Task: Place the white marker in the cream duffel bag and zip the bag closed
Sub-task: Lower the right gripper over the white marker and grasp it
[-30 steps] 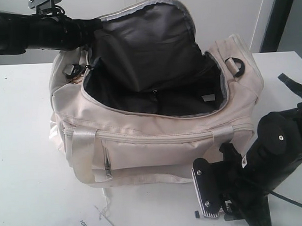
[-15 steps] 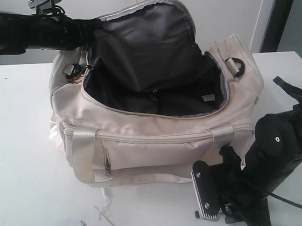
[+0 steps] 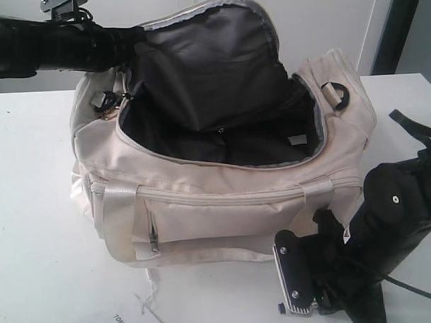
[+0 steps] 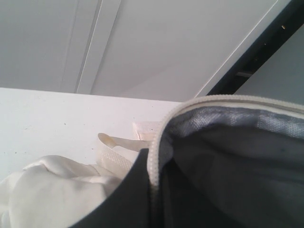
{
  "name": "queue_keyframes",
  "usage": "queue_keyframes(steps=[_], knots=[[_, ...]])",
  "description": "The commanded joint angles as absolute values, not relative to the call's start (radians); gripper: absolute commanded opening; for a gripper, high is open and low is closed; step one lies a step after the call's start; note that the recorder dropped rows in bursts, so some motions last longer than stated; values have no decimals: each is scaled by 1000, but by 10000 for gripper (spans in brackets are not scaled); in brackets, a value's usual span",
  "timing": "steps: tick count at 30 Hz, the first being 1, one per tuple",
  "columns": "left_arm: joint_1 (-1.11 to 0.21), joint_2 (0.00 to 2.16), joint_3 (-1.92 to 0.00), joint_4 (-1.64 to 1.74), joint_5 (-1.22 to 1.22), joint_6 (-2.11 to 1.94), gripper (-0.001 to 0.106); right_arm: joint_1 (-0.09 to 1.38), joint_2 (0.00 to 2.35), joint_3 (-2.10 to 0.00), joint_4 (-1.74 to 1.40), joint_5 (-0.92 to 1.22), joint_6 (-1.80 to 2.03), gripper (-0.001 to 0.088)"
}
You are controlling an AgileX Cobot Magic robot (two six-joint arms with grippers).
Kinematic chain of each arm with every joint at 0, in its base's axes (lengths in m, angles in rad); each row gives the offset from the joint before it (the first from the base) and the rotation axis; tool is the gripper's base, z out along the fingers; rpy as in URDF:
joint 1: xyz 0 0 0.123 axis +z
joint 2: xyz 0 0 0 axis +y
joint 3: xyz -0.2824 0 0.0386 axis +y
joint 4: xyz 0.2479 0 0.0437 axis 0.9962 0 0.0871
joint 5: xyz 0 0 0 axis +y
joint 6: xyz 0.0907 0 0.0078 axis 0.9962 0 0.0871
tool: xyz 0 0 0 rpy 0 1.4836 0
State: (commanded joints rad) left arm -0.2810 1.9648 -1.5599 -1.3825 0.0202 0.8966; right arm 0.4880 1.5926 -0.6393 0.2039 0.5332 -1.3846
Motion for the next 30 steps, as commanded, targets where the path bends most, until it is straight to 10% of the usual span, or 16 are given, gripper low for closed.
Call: queue_keyframes(steps=[30], knots=[[-281, 1965, -1560, -1382, 20, 897, 0, 488, 1288, -639, 338, 831, -1385, 0]])
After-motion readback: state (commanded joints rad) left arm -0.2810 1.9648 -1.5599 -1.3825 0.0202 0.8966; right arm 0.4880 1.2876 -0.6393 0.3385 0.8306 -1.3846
